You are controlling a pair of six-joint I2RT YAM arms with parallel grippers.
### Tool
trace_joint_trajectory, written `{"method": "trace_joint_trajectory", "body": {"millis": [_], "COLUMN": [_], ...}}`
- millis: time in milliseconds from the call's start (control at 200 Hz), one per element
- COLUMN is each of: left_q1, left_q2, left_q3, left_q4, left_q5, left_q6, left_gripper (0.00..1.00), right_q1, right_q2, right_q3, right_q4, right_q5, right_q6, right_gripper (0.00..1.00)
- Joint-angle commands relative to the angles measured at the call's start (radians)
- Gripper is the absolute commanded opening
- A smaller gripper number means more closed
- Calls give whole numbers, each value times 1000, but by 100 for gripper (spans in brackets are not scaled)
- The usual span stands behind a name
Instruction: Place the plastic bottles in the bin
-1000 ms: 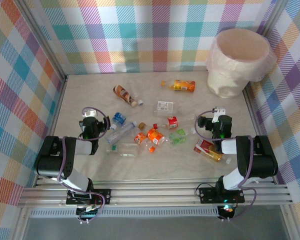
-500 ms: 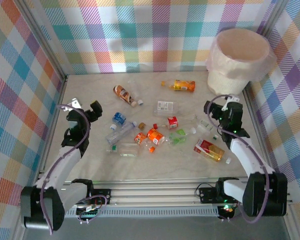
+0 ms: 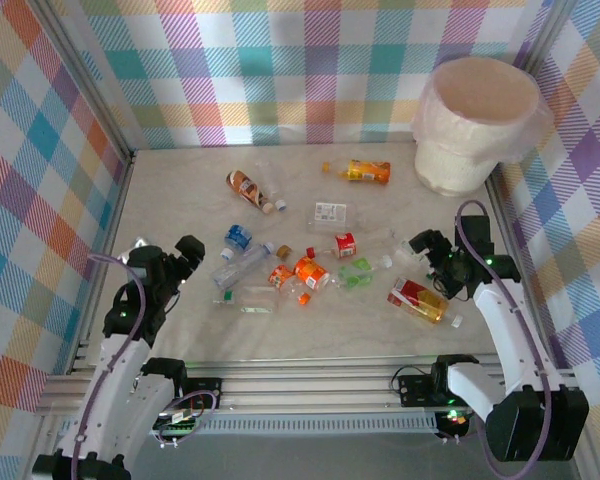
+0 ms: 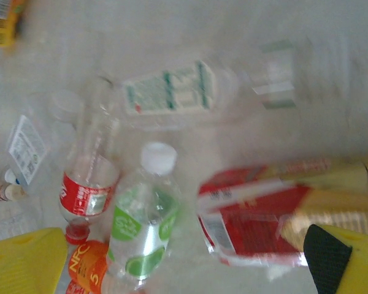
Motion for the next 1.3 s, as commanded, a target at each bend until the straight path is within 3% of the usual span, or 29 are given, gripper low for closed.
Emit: {"method": "trace_joint_trajectory", "body": {"millis": [0,95,170,325,750,1295], "left_q1": [-8,-8,-8,-8,-9,-35], "left_q2": [-58,-70,-58,-3,30,108], "left_q3": [-17,-35,-62,-90,-86,-35], "left_q4": [-125,-137,-96,-26,-26,-20], "left_q5": [35,23,46,80,101,118], "left_q6": [-56,-103,-146,-192,-205,-160], "left_gripper": [100,100,100,100,100,100], "right_q1": [-2,-2,-2,-2,-13,-23], "right_q2": [-39,-84,-146,-214,-83,-26], "right_q3": [28,-34,-131,-272,-409,-447], "right_q4": [-182,-212,-133,-12,221,250], "right_q5": [-51,-113,-161,-129,-43,48], "right_q6": [229,399,554,739,802,745], "right_gripper": [100,100,99,99,95,86]}}
